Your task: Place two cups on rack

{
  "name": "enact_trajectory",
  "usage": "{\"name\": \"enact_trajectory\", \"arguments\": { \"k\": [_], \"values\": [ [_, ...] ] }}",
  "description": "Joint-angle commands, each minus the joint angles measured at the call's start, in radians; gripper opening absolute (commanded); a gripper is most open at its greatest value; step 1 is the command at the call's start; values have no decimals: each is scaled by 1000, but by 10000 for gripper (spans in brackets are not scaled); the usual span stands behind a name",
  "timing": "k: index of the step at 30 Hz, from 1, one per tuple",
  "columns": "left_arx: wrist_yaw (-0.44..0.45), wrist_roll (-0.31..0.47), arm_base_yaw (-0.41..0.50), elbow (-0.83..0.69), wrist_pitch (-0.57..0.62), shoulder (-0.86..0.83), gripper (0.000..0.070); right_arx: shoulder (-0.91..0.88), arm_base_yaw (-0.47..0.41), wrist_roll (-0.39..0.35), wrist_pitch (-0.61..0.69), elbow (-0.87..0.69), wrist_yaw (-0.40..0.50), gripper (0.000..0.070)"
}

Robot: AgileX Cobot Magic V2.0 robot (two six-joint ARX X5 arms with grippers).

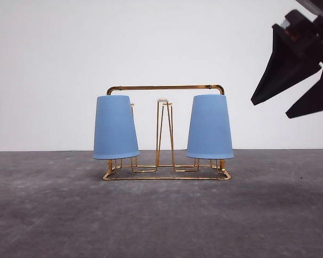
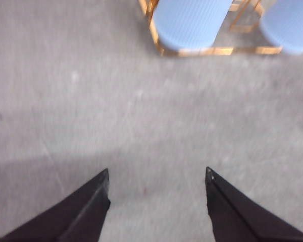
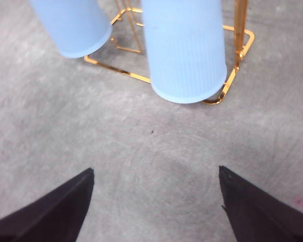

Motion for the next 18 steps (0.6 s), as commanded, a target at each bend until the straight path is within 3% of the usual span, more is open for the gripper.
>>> {"name": "enact_trajectory", "arguments": {
  "k": [1, 2, 3, 4, 5, 6, 18],
  "values": [
    [2, -6, -3, 7, 8, 1, 344, 8, 5, 44, 20, 8, -2, 486],
    [3, -6, -3, 7, 8, 0, 343, 7, 5, 44, 20, 8, -6, 480],
    [9, -2, -3, 8, 10, 0, 277, 6, 5, 43, 20, 8, -10, 423],
    [20, 4, -3, 9, 13, 0, 160, 6, 5, 43, 20, 8, -13, 325],
    [29, 4, -3, 10, 18, 0, 52, 7, 5, 41, 20, 8, -13, 99],
    [37, 5, -3, 11, 27, 0, 3, 7, 5, 36, 22, 8, -8, 7],
    [63, 1, -3, 12, 42, -7, 0, 7, 5, 29, 47, 8, -4, 16]
  ]
}}
